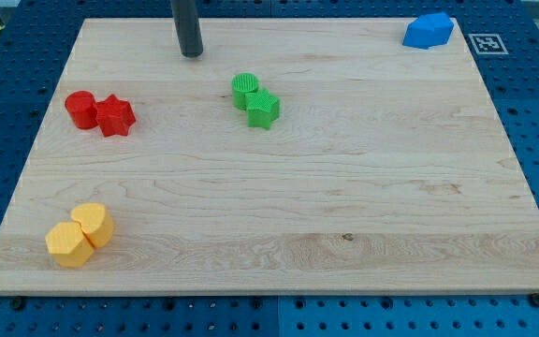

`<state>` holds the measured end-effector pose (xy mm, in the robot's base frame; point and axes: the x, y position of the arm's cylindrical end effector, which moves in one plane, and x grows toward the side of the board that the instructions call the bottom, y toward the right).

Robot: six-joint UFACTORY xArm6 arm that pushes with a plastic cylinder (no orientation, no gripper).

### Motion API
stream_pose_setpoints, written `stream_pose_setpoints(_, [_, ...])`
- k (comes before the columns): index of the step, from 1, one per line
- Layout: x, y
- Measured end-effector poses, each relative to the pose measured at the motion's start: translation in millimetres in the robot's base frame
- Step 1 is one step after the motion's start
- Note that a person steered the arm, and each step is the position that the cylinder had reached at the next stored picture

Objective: Move green circle towards the center right

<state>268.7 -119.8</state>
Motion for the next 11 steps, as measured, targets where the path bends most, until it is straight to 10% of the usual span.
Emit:
stream_pose_setpoints(4, [89,-3])
stream_pose_setpoints(11, [108,317])
